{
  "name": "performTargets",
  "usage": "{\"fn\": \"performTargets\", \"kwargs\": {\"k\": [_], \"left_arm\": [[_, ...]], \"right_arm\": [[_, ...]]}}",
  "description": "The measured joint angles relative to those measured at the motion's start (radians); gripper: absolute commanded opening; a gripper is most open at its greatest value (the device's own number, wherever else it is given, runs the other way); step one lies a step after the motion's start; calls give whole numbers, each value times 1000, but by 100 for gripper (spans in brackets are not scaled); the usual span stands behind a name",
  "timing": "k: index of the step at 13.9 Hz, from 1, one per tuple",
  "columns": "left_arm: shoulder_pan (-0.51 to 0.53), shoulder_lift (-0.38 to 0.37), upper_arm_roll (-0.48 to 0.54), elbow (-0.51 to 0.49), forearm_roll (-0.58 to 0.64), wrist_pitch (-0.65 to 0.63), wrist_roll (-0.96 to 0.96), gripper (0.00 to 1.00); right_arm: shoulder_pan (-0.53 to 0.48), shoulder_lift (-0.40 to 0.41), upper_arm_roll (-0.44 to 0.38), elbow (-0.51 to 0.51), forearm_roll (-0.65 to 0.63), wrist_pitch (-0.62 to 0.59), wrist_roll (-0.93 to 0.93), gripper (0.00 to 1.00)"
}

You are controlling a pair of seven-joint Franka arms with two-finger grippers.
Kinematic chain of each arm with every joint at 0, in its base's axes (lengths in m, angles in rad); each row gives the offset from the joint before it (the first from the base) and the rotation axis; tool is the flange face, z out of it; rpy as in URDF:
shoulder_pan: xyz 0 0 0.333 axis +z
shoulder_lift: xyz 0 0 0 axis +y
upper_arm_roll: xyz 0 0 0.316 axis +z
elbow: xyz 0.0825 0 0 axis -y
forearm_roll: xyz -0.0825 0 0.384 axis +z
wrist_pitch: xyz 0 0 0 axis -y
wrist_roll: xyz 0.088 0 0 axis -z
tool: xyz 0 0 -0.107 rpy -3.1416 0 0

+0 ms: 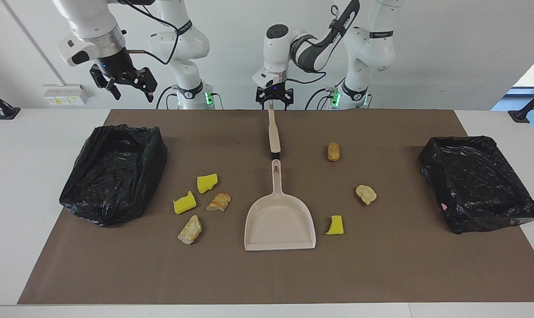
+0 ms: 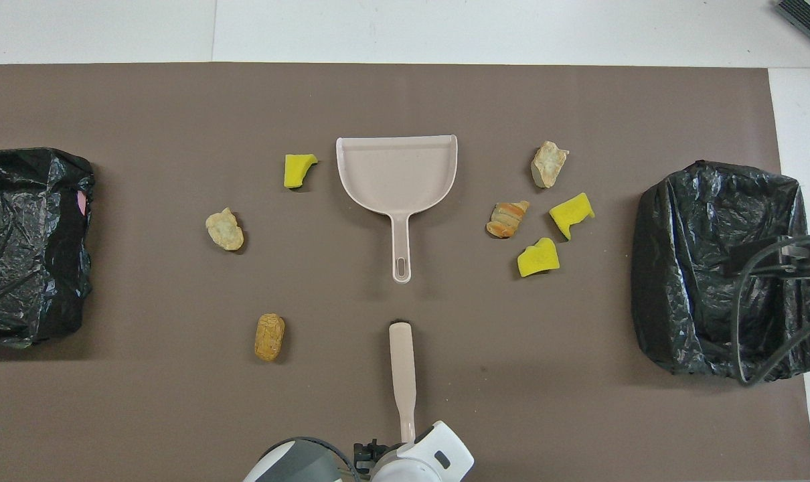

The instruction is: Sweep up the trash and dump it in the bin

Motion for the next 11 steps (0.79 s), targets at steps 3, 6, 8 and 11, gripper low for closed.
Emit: {"fn": "performTargets", "kwargs": {"k": [3,6,8,11], "left_arm": [[-1,20,0,0,-2,7,0,100],[-6,57,0,-1,-4,37,0,59],[-10,69,0,-1,-5,46,0,22],[-12,70,3,-1,-5,45,0,0]], "right_arm": [[0,0,0,-2,0,0,0,100],[0,0,0,-4,0,0,0,100],[0,0,0,-5,0,0,0,100],[0,0,0,-5,0,0,0,100]]}}
